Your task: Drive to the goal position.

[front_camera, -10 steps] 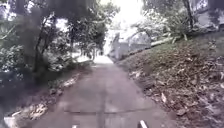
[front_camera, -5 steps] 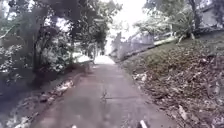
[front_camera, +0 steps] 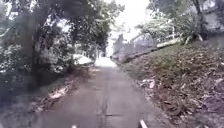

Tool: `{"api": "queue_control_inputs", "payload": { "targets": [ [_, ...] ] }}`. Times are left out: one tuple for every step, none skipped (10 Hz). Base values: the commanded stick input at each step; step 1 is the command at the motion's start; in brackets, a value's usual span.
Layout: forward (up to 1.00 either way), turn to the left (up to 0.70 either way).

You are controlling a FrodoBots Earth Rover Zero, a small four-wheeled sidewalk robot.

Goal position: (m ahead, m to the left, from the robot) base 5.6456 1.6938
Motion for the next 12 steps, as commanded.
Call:
{"api": "queue_control_inputs", "payload": {
  "targets": [
    [0.85, 0.0],
    [0.85, 0.0],
    [0.85, 0.0],
    [0.85, 0.0],
    [0.85, 0.0],
    [0.85, 0.0],
    [0.85, 0.0],
    [0.85, 0.0],
    [0.85, 0.0],
    [0.85, 0.0],
    [0.85, 0.0],
    [0.85, 0.0]
  ]
}}
